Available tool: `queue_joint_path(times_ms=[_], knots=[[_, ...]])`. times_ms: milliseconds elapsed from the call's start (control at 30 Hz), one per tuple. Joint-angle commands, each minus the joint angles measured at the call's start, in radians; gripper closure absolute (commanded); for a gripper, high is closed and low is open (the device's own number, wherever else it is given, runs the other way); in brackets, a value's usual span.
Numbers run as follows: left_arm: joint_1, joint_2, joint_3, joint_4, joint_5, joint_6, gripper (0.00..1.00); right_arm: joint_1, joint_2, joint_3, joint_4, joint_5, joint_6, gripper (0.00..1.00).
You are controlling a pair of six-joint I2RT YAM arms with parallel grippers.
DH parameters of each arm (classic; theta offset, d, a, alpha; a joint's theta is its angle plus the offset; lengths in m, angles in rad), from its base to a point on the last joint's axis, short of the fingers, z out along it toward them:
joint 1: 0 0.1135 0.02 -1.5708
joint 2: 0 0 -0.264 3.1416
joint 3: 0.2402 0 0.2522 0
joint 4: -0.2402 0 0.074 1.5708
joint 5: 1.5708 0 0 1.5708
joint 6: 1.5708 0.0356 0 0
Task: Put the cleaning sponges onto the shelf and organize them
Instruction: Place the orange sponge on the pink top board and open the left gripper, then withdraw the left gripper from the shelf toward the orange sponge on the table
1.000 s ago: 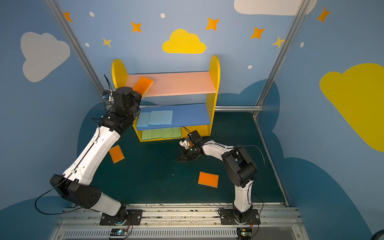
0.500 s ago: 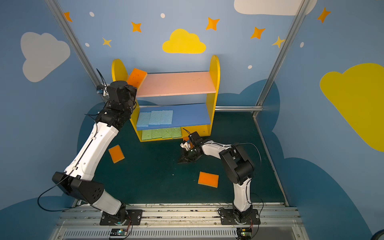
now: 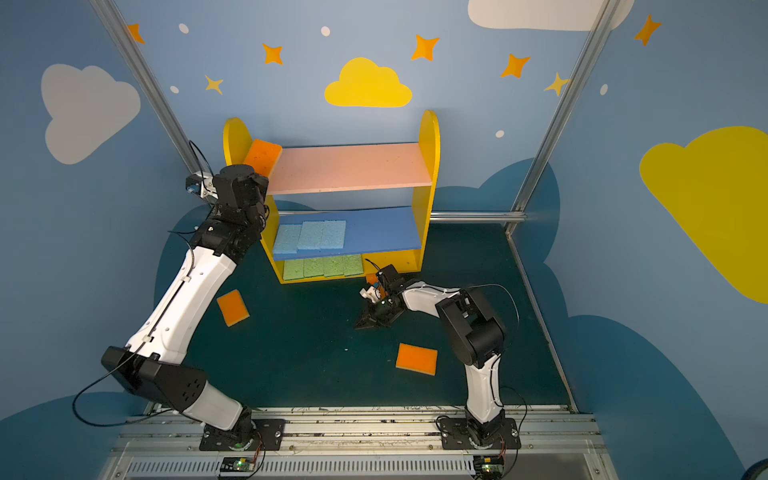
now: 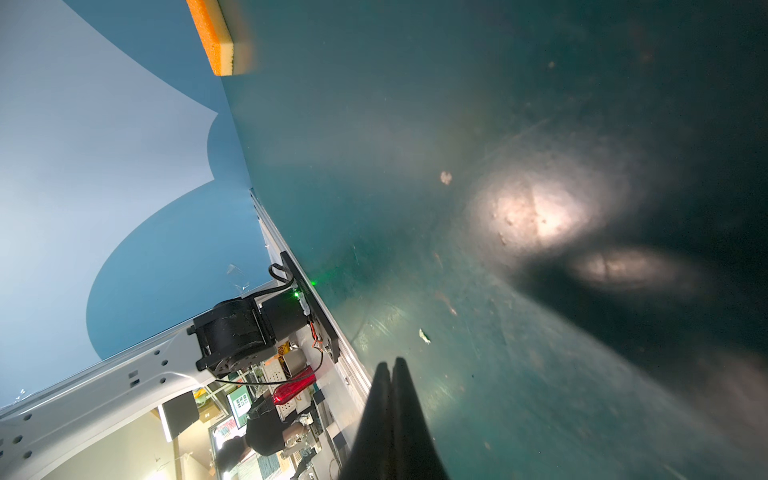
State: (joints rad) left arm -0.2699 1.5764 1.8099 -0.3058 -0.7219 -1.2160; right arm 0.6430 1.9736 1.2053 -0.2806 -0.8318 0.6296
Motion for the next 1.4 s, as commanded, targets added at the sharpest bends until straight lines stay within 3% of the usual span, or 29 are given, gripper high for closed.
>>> queue_joint_path(times_ms=[0,300,533,867,1000,1133,1367], knots=[[0.005,-0.007,-0.004,-0.003,-0.038,-0.011,0.97,-0.006,0.025,0.002,-0.003,-0.012,-0.004,1.00],[0.005,0.008,-0.009,-0.004,-0.027,-0.024,0.97,-0.006,0.035,-0.001,0.008,-0.018,0.000,1.00],[0.003,0.007,-0.032,0.029,0.001,-0.024,0.59,-0.008,0.029,-0.006,0.009,-0.016,-0.002,1.00],[-0.004,-0.009,-0.034,0.078,0.033,0.020,0.35,-0.009,0.018,-0.009,0.006,-0.016,-0.004,1.00],[-0.023,-0.035,-0.044,0.114,0.019,0.098,0.17,-0.011,0.002,-0.006,-0.004,-0.008,-0.009,1.00],[-0.038,-0.075,-0.087,0.177,0.032,0.171,0.03,-0.011,-0.017,-0.008,-0.017,0.002,-0.010,0.93],[-0.043,-0.207,-0.242,0.261,0.139,0.255,0.00,-0.011,-0.093,-0.003,-0.079,0.055,-0.034,0.86]])
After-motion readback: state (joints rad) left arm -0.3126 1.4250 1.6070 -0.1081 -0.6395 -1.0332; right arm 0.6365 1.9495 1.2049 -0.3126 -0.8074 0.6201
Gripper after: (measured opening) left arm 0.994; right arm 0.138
